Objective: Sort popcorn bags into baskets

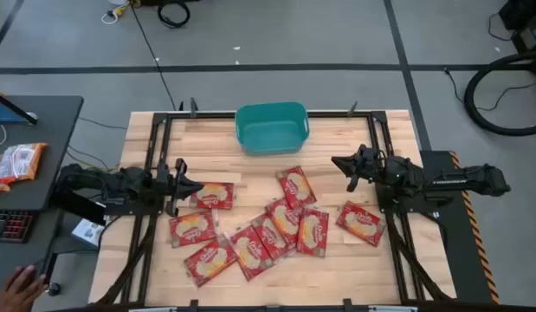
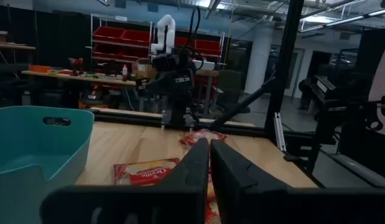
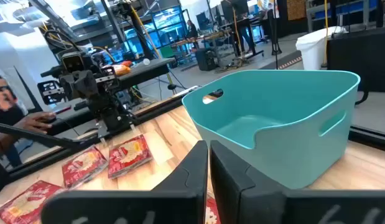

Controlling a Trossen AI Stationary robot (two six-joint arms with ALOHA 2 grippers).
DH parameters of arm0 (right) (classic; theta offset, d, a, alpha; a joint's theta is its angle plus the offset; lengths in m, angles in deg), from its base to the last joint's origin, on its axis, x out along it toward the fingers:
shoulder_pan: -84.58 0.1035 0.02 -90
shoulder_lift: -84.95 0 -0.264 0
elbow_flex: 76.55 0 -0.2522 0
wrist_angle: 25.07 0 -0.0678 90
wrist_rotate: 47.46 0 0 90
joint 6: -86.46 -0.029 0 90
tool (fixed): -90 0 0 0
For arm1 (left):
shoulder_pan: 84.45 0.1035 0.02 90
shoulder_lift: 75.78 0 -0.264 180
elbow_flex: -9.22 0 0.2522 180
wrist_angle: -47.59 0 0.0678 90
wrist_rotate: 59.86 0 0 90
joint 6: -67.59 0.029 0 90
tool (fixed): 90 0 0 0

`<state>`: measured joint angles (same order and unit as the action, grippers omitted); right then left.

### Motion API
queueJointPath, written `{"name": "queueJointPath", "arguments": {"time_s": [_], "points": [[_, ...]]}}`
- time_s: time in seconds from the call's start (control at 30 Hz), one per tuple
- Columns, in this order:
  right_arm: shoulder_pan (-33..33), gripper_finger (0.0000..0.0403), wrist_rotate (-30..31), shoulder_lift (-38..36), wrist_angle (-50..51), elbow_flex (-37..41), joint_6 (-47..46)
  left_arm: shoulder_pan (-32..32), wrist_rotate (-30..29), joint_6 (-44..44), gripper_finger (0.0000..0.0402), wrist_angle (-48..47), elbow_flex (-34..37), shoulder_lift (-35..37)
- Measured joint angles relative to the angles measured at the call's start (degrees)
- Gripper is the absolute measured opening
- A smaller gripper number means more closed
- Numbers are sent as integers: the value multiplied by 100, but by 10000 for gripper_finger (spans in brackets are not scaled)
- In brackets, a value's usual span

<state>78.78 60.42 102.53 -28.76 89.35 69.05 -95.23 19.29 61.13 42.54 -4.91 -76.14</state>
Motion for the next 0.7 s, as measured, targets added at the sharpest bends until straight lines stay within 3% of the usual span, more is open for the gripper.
{"name": "queueJointPath", "arguments": {"time_s": [0.7], "points": [[0,23,0,0,0,0,2,0,2,0,23,0,-2,1]]}}
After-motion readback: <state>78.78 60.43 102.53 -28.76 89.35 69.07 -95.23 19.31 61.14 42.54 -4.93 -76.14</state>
